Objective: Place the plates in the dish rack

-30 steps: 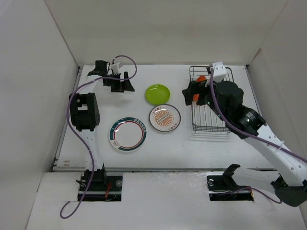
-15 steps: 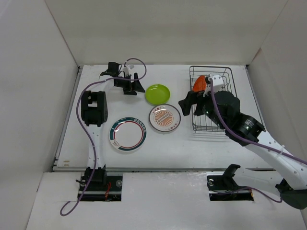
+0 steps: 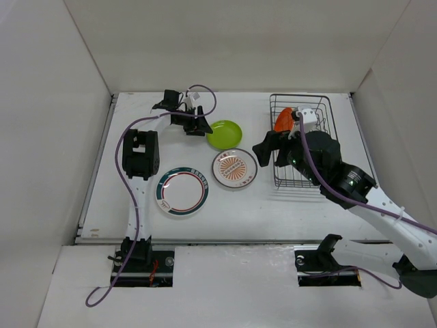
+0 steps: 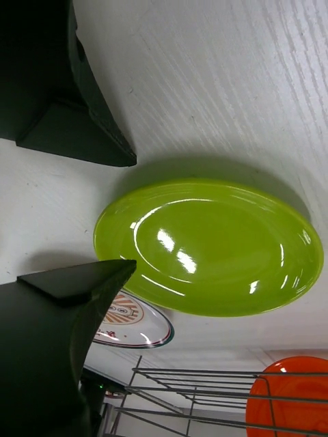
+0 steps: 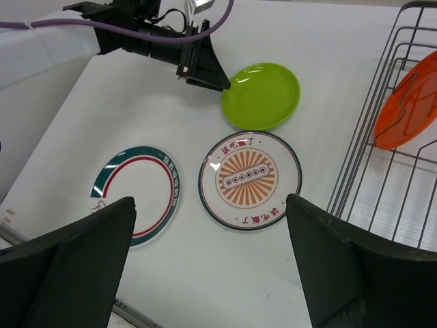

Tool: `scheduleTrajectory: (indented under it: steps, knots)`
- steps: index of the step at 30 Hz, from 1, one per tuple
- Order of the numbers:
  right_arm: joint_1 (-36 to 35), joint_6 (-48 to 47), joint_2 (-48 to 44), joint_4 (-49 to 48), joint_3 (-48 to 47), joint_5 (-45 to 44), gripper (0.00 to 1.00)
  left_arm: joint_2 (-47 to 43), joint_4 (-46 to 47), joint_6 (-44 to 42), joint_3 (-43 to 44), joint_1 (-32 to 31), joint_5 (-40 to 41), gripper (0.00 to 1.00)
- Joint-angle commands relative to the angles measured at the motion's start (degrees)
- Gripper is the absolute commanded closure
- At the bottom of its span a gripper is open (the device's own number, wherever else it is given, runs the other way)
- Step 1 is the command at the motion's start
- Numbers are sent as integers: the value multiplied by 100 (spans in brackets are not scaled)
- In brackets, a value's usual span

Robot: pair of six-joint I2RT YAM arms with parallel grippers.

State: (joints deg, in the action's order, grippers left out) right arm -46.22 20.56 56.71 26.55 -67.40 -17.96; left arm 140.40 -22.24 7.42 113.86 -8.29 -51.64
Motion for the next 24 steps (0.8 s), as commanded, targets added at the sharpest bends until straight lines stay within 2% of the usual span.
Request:
scheduleTrajectory:
  steps: [1, 3, 10, 14, 15, 18, 19, 21, 24]
  knots:
    - [-63, 71, -124, -150, 16, 55, 5, 155, -35, 67, -84, -32, 426, 48]
    - [-63, 71, -125, -150, 16, 55, 5, 155, 18, 119, -84, -32, 426, 55]
    - [-63, 71, -292, -97, 253, 55, 5, 260, 18, 224, -31, -146, 540, 57]
    - [-63, 124, -353, -97, 306, 55, 5, 313, 79, 277, 22, -208, 593, 65]
    - [-63, 124, -353, -97, 358, 55, 5, 374, 79, 330, 22, -208, 663, 71]
    - [-63, 124, -406, -97, 359, 55, 5, 427, 79, 330, 22, -208, 769, 76]
    - [-63, 124, -406, -97, 359, 55, 5, 427, 79, 382, 22, -208, 839, 87]
    - [-63, 124, -406, -97, 359, 55, 5, 489, 79, 383, 83, -208, 839, 100]
    - [-63, 124, -353, -97, 411, 55, 5, 489, 79, 435, 136, -208, 892, 100]
